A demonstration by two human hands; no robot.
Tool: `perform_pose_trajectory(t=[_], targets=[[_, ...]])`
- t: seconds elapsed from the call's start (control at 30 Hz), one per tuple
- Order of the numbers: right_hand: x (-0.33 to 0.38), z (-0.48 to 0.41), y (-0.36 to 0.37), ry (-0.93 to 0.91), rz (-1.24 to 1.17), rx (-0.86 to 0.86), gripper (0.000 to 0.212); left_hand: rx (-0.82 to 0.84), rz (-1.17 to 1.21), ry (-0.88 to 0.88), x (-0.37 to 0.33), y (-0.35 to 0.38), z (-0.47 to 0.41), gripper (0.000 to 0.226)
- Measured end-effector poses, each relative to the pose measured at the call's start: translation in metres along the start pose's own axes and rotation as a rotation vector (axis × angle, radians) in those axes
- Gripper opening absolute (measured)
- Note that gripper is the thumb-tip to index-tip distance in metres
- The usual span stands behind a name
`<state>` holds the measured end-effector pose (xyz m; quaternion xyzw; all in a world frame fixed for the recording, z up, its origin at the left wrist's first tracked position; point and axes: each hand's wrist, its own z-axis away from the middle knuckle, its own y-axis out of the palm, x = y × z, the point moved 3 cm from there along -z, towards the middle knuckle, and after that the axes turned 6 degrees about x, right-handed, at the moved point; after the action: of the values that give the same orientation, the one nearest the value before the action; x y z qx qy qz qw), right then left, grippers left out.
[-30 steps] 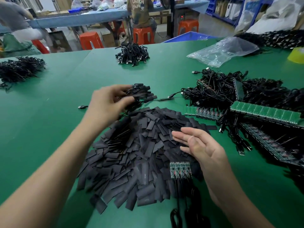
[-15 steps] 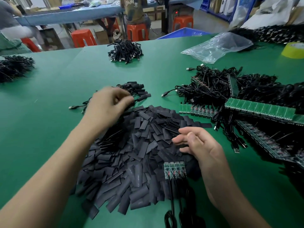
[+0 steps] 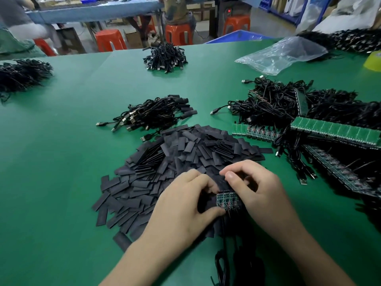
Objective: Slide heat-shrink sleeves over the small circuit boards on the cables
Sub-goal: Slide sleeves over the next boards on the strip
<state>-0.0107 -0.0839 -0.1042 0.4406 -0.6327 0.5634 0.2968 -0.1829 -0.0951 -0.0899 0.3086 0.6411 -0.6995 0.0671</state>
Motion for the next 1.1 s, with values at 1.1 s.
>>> perform_pose_trajectory(t=[1.1], targets=[[0.003,0.002,0.012,0.155,-0.576,0.425,0.009,0.077,1.287,-0.166,0.018,0.006,0.014,0.005]])
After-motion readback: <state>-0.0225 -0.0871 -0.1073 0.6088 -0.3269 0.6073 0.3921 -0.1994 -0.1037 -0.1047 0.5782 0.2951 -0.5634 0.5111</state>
